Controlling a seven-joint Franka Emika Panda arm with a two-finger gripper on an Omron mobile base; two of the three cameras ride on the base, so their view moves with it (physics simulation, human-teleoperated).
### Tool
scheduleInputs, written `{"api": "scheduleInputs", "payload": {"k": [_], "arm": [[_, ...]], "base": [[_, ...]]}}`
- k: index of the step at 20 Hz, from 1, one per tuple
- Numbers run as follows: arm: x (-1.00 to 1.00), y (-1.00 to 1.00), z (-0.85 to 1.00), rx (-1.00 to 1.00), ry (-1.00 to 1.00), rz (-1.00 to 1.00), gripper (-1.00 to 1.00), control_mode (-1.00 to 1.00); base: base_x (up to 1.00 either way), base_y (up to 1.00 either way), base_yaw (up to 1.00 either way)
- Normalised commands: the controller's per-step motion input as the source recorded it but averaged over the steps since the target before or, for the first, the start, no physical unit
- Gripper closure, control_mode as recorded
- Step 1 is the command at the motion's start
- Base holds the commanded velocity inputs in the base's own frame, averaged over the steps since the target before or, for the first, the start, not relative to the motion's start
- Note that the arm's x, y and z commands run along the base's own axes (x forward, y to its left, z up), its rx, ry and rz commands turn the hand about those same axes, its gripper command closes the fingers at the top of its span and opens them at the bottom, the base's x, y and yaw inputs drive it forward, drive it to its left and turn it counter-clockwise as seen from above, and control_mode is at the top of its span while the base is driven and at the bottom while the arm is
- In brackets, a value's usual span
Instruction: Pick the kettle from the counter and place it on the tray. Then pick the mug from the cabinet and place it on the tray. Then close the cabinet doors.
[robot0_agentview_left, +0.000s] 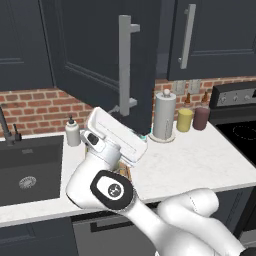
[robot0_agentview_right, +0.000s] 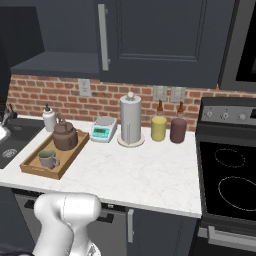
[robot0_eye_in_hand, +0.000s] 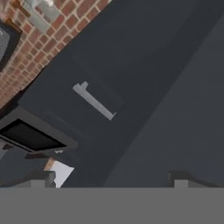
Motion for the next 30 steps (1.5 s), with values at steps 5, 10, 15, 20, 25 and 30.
{"api": "scheduleInputs", "payload": {"k": [5, 10, 15, 20, 25, 30], "arm": [[0.59, -0.57, 0.15, 0.11, 0.0, 0.17, -1.0, -1.0], [0.61, -0.54, 0.18, 0.12, 0.01, 0.18, -1.0, -1.0], [0.65, -0.44, 0.25, 0.11, 0.03, 0.15, -1.0, -1.0], [0.63, -0.3, 0.32, 0.08, 0.07, 0.1, -1.0, -1.0], [0.6, -0.27, 0.36, 0.06, 0.09, 0.09, -1.0, -1.0], [0.57, -0.21, 0.4, 0.05, 0.12, 0.07, -1.0, -1.0]], "base": [[0.0, 0.0, 0.0], [0.0, 0.0, 0.0], [0.0, 0.0, 0.0], [0.0, 0.0, 0.0], [0.0, 0.0, 0.0], [0.0, 0.0, 0.0]]}}
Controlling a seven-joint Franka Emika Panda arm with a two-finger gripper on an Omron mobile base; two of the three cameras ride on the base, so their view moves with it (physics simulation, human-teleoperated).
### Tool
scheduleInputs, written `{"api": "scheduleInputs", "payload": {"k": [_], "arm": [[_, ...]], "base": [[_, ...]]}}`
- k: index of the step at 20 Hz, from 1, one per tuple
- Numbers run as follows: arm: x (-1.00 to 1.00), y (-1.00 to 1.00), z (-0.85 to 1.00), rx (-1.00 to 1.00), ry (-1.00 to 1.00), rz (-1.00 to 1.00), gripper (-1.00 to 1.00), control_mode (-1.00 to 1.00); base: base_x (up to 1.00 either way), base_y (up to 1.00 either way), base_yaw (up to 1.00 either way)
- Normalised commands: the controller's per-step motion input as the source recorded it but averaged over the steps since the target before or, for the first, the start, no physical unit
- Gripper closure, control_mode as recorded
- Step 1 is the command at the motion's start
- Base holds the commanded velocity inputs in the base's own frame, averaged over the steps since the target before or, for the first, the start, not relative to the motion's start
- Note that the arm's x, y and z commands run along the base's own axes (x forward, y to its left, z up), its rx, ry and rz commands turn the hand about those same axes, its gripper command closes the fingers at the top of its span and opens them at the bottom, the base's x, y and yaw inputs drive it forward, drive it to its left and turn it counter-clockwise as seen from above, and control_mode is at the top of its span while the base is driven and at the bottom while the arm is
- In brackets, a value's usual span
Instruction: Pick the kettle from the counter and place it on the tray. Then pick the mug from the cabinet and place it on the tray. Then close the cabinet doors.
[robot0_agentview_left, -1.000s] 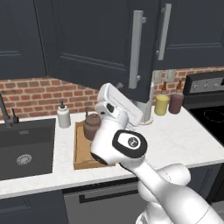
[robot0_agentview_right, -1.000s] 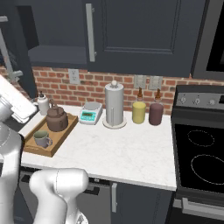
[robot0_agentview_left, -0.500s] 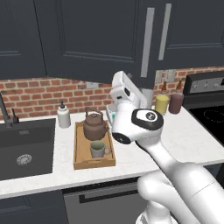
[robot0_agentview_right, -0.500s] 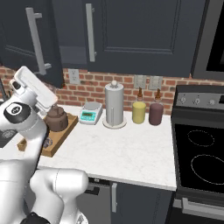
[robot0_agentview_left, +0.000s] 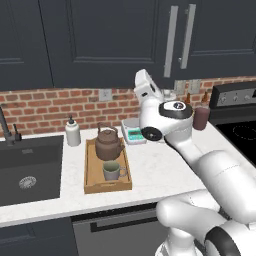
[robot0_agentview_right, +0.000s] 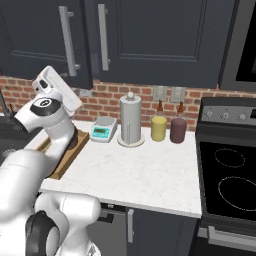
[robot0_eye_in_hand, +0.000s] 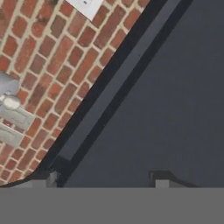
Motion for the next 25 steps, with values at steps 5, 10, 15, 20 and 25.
{"api": "scheduleInputs", "payload": {"k": [5, 10, 15, 20, 25], "arm": [[0.55, -0.16, 0.42, 0.04, 0.16, 0.06, -1.0, -1.0], [0.53, -0.14, 0.41, 0.03, 0.17, 0.05, -1.0, -1.0], [0.55, -0.12, 0.34, 0.02, 0.19, 0.05, -1.0, -1.0], [0.61, -0.09, 0.23, 0.0, 0.21, 0.06, -1.0, -1.0], [0.64, -0.08, 0.15, 0.0, 0.23, 0.06, -1.0, -1.0]], "base": [[0.0, 0.0, 0.0], [0.0, 0.0, 0.0], [0.0, 0.0, 0.0], [0.0, 0.0, 0.0], [0.0, 0.0, 0.0]]}}
